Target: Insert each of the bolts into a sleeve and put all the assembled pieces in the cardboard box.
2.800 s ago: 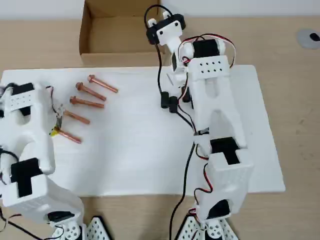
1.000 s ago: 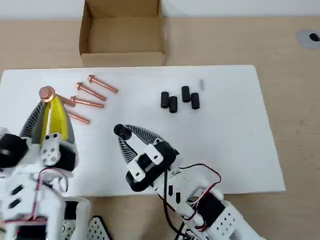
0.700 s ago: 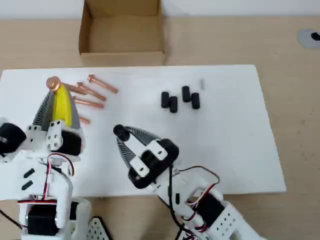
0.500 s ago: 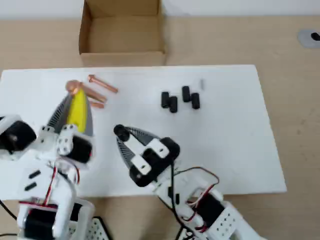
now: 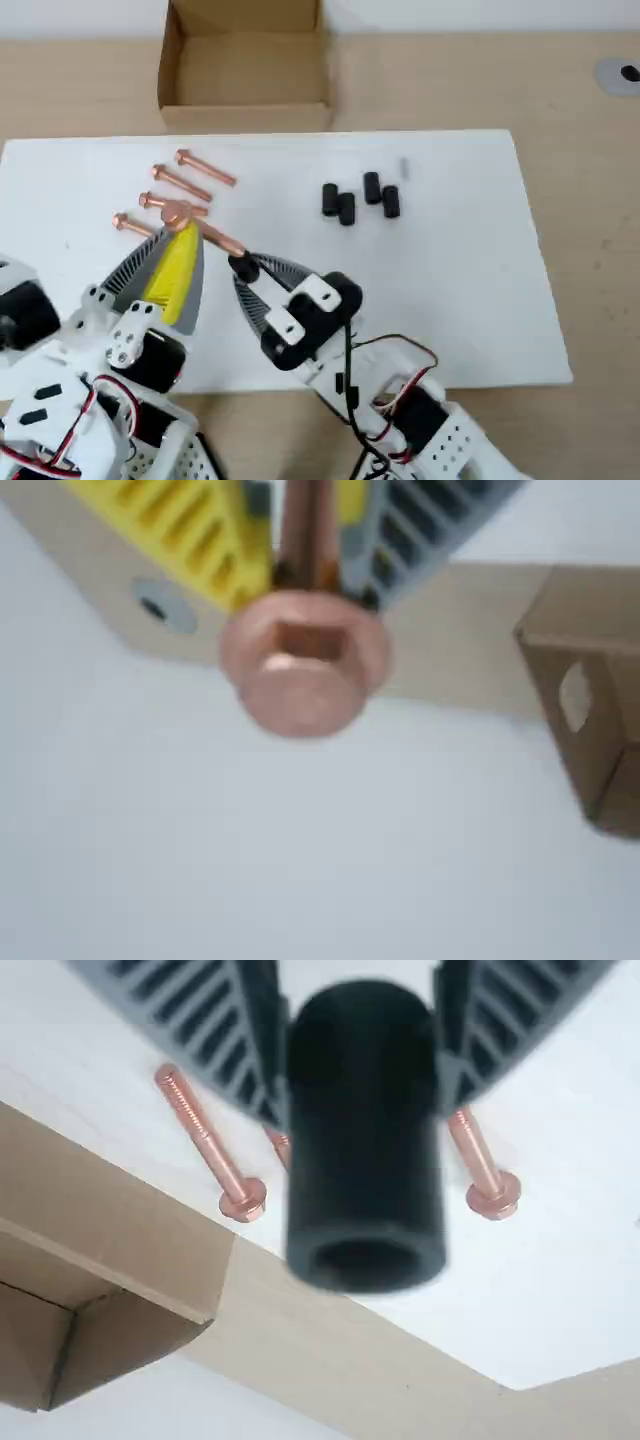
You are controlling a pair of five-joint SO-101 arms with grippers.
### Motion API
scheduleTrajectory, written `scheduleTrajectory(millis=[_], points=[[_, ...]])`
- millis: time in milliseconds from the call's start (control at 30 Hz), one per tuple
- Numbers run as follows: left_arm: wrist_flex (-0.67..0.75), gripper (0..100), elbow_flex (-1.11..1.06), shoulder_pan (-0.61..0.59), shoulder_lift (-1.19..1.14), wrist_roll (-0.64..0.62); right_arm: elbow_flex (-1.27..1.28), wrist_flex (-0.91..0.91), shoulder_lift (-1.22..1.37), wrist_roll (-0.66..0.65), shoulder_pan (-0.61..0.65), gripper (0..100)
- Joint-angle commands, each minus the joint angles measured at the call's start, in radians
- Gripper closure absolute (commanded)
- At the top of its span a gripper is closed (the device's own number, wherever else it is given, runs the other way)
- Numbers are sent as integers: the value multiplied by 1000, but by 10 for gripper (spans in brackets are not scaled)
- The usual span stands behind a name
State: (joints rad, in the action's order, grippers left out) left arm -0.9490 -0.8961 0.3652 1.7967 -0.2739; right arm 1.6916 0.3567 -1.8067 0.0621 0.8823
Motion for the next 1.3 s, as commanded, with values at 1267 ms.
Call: scheduleTrajectory(millis=[1267], points=[[86,995,-192,15,5,219,-2,-28,-88,12,-18,989]])
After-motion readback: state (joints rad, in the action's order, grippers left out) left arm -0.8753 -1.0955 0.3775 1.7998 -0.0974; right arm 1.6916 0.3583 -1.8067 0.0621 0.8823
